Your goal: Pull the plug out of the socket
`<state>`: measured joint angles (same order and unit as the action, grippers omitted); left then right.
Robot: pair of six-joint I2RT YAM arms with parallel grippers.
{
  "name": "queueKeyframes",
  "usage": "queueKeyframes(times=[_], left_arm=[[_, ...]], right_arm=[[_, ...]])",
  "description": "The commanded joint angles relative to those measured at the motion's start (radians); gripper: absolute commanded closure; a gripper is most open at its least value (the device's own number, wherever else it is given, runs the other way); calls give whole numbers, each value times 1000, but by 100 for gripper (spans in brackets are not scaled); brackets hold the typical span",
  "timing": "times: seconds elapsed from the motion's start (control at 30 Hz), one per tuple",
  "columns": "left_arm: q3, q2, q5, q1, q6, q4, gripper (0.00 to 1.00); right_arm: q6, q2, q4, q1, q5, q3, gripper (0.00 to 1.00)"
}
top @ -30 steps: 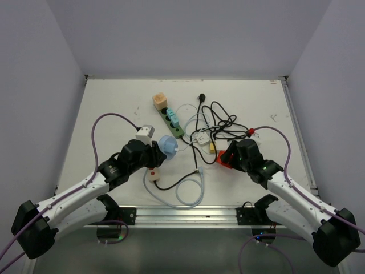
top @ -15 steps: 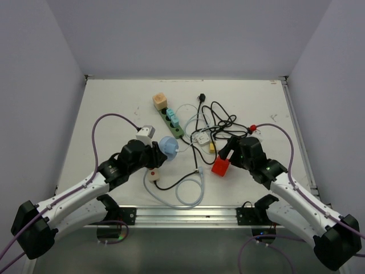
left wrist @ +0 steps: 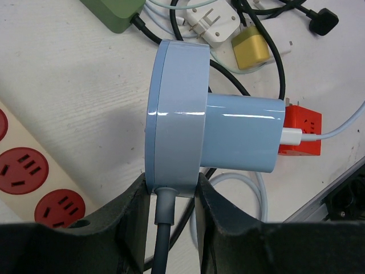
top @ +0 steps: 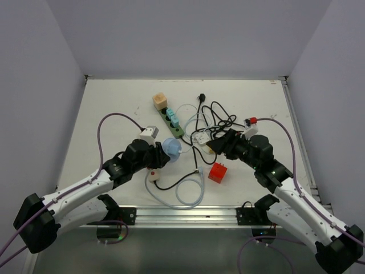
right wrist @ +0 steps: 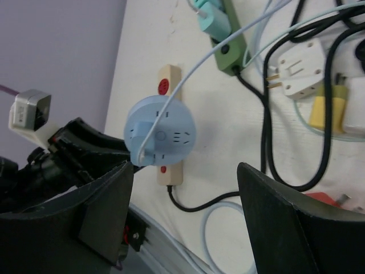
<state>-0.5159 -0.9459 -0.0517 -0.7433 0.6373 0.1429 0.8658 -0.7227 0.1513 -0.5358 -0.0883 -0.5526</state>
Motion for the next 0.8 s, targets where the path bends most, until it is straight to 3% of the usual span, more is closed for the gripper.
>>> queueKeyframes(times=[0.0, 0.27, 0.6, 0.77], left_arm=[[-44, -19, 15, -22, 24, -126, 100], [-59, -34, 21, -62, 47, -189, 100], [-72, -39, 30, -94, 51, -187, 100], [-75, -40, 29, -102, 48, -189, 100]], right_arm=[[59, -73, -259, -29, -175, 28, 23], [9, -294, -271, -263, -4, -84, 24], [32, -454, -368, -325, 48, -145, 32], [41, -478, -366, -331, 64, -148, 53]])
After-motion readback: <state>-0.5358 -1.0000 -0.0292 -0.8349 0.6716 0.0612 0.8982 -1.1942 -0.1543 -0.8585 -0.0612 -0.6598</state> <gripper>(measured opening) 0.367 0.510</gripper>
